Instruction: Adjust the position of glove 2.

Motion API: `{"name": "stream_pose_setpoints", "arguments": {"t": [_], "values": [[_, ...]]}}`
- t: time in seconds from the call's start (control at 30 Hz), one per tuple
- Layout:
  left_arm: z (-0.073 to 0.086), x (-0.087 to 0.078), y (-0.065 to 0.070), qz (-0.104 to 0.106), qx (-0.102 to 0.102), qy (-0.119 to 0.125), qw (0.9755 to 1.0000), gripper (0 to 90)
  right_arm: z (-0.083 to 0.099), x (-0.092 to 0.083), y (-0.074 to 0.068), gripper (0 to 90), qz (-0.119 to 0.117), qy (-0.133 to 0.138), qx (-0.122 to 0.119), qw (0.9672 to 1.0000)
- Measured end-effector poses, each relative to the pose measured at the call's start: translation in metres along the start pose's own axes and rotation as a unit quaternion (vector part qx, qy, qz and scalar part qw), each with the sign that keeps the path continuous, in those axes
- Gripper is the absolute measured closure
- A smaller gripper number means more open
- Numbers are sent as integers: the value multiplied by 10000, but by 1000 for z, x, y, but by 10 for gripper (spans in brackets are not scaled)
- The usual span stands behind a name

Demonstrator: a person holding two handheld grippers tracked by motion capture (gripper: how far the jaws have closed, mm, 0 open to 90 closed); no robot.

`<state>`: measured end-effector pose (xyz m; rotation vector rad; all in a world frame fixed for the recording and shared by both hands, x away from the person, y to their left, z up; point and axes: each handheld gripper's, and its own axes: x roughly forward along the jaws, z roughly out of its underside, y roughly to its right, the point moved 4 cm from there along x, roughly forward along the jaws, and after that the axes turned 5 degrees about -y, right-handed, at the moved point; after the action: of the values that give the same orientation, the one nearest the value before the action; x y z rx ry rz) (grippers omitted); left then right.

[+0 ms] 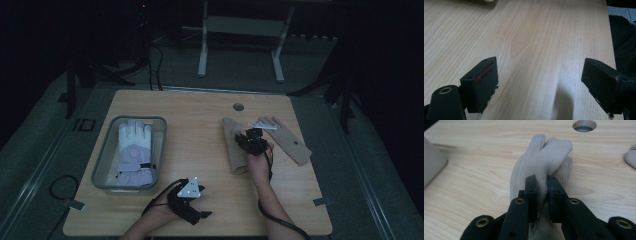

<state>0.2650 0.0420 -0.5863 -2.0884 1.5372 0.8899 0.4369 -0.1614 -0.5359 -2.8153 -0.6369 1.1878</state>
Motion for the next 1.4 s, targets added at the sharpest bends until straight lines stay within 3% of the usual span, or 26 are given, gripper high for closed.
{"name": "stream_pose_setpoints", "arguments": {"t": [0.13, 0.23, 0.47, 0.53, 0.63, 0.7, 0.83, 0.97, 1.17, 1.2, 1.33, 1.4], "values": [[1, 1, 1, -21, 56, -58, 10000, 144, 3, -6, -19, 801, 266, 71, 61, 9996], [0, 1, 1, -21, 58, -57, 10000, 143, 8, -6, -28, 800, 336, 105, 214, 9992], [1, 2, 1, -26, 88, -76, 9999, 144, 31, 10, -42, 798, 275, -66, 397, 9988], [1, 2, 2, -12, 85, -81, 9999, 143, 37, 17, -44, 789, 304, -156, 354, 9988], [2, 2, 1, 23, 76, -96, 9999, 143, 45, 24, -47, 702, 339, -280, 240, 9987], [2, 2, 2, 24, 69, -108, 9999, 143, 49, 28, -50, 639, 389, -334, 5, 9987], [2, 3, 2, 28, 63, -104, 9999, 143, 53, 29, -54, 542, 434, -317, -282, 9982], [3, 3, 3, 25, 76, -133, 9999, 143, 51, 24, -56, 489, 396, -333, -391, 9979], [3, 4, 3, 36, 84, -139, 9999, 143, 44, 14, -51, 467, 318, -321, -510, 9977], [3, 3, 3, 43, 78, -134, 9999, 143, 40, 6, -44, 468, 235, -237, -582, 9977], [4, 3, 3, 47, 83, -136, 9999, 144, 35, -1, -30, 488, 257, -118, -655, 9975], [3, 3, 3, 66, 53, -119, 9999, 144, 30, -7, -14, 504, 287, -43, -625, 9976]]}}
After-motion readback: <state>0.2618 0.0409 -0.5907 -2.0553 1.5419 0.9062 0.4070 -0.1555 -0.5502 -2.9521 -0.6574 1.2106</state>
